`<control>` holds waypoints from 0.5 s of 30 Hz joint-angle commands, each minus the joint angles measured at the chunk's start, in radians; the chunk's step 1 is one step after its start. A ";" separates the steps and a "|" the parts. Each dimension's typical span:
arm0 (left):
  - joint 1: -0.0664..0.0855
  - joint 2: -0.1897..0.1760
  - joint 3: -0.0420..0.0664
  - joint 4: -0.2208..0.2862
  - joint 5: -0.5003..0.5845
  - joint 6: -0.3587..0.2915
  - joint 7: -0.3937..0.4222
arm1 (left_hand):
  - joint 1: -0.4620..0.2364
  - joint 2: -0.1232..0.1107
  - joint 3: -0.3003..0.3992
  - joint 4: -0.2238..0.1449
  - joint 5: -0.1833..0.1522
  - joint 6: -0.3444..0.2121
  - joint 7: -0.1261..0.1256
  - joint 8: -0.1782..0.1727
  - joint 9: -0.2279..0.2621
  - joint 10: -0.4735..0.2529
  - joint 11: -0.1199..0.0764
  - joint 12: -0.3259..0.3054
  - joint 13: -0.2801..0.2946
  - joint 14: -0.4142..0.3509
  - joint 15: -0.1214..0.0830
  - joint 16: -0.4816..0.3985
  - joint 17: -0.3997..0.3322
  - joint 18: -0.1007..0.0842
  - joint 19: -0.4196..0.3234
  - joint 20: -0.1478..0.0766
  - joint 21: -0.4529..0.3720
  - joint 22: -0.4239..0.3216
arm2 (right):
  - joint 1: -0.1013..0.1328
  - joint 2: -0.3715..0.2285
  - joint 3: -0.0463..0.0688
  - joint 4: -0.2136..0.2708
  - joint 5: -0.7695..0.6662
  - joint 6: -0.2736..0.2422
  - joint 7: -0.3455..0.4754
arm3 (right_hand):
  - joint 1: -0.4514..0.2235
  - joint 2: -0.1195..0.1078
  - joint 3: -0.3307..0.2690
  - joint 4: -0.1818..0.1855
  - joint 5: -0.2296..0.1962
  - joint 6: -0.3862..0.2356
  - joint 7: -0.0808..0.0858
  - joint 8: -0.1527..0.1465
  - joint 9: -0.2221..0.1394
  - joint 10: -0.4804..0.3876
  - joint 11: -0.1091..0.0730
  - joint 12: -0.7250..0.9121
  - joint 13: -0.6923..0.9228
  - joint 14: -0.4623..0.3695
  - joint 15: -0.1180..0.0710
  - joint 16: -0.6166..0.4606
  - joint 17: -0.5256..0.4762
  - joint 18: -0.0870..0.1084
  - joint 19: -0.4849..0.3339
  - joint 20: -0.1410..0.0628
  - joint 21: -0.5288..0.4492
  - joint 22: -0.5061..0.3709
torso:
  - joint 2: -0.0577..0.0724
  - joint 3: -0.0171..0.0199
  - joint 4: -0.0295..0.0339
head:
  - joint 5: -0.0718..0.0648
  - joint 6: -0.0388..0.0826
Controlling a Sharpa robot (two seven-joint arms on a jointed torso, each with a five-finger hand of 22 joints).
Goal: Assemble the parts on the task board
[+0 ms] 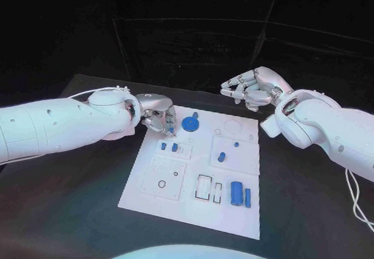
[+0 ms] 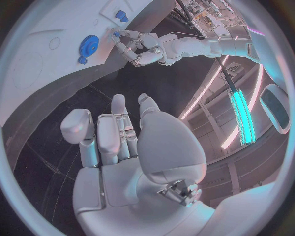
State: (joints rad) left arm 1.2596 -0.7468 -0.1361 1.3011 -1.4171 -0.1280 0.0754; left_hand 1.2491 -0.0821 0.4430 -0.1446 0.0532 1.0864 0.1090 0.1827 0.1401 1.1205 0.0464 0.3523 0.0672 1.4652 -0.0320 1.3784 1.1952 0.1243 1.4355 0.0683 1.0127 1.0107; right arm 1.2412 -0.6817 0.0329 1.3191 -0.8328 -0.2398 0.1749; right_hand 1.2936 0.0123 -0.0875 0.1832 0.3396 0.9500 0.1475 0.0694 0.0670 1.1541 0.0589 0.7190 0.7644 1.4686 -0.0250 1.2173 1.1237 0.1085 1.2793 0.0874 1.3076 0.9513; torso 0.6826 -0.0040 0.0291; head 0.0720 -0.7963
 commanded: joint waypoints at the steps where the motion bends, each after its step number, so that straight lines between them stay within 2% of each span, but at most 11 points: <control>1: -0.001 0.004 0.000 0.001 0.006 0.003 -0.001 | -0.007 -0.001 0.000 0.007 -0.004 0.006 0.000 -0.005 -0.002 0.006 0.002 -0.004 0.002 0.031 0.000 0.004 -0.001 -0.006 0.006 -0.003 0.005 0.001 | 0.002 0.000 0.001 0.001 -0.001 0.000 0.009 | 0.002 0.011 -0.002 0.002 0.004 -0.004 0.000 0.006 0.001 -0.008 -0.001 -0.004 -0.001 0.015 0.005 -0.004 0.000 0.008 -0.007 0.000 -0.007 -0.002 | 0.000 -0.0001 -0.0004 | -0.001 0.000; 15: -0.005 0.019 0.000 -0.008 0.006 0.015 -0.012 | -0.007 -0.001 0.000 0.007 -0.004 0.006 0.000 -0.005 -0.002 0.006 0.002 -0.004 0.002 0.031 0.000 0.004 -0.001 -0.006 0.006 -0.003 0.005 0.001 | 0.001 0.001 0.001 0.001 -0.001 0.001 0.009 | 0.002 0.011 -0.002 0.002 0.004 -0.004 0.000 0.006 0.001 -0.008 -0.001 -0.004 -0.001 0.015 0.005 -0.004 0.000 0.008 -0.007 0.000 -0.007 -0.002 | 0.000 0.0003 0.0000 | -0.002 -0.003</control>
State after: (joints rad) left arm 1.2536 -0.7294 -0.1361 1.2940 -1.4160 -0.1255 0.0723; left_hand 1.2491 -0.0821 0.4430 -0.1447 0.0532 1.0863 0.1089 0.1827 0.1400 1.1204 0.0464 0.3523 0.0672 1.4652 -0.0320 1.3784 1.1953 0.1243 1.4354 0.0683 1.0127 1.0106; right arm 1.2409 -0.6815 0.0329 1.3194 -0.8328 -0.2397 0.1750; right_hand 1.2936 0.0123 -0.0875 0.1832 0.3396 0.9500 0.1475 0.0694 0.0670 1.1541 0.0589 0.7190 0.7645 1.4686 -0.0250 1.2173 1.1237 0.1086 1.2793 0.0874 1.3076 0.9514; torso 0.6829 -0.0037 0.0288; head 0.0699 -0.7986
